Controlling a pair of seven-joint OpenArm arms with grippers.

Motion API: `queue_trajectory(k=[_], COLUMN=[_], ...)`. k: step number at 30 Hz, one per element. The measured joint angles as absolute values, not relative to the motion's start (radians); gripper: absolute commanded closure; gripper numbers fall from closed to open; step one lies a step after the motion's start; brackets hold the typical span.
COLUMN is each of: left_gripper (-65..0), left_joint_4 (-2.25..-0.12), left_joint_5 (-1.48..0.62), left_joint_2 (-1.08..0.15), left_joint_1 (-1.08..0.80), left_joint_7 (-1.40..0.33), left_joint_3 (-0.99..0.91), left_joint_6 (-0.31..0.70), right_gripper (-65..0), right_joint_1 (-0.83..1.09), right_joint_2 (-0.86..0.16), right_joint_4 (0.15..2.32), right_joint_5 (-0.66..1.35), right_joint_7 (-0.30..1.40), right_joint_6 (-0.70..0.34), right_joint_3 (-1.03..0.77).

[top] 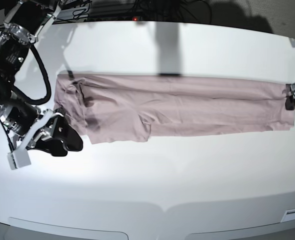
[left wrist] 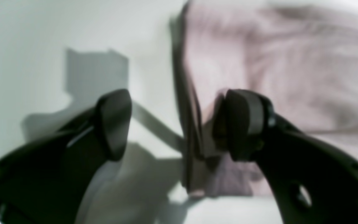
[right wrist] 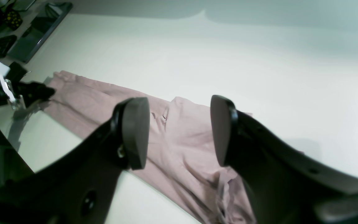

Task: Fold the T-shirt properly
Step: 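Release the strip and move the left gripper to the strip's middle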

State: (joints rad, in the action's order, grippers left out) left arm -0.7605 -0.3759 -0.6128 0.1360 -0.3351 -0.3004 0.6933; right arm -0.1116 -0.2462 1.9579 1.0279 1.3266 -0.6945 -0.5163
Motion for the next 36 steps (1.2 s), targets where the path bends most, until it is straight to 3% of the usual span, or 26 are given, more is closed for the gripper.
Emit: queue_trajectory(k=[4, 10, 22, 36], left_gripper=[-45.5, -45.5, -45.5, -45.5], left_joint_4=[-0.713, -0.746, -0.756, -0.756], left_joint_5=[-0.452, -0.722, -0.917, -1.000], left_joint_2=[-0.618, -0.617, -0.619, -0.595], left_joint_1=[0.144, 0.144, 0.144, 0.141], left_joint_7=[-0.352, -0.562, -0.765, -0.787], left_joint_3=[-0.302, -0.302, -0.306, -0.306], left_joint_6=[0.702, 0.691, 0.692, 0.693], right_gripper=[-32.3, -32.3, -32.3, -32.3], right_joint_1=[-0.112, -0.113, -0.113, -0.113], right_joint_2=[-0.247, -0.247, -0.247, -0.247], right_joint_4=[1.958, 1.958, 1.958, 1.958], right_joint_5=[1.028, 1.028, 1.028, 1.028], right_joint_7=[1.326, 1.327, 1.326, 1.325], right_joint_6=[-0.694, -0.694, -0.694, -0.694], right_joint_3=[-0.517, -0.516, -0.517, -0.517])
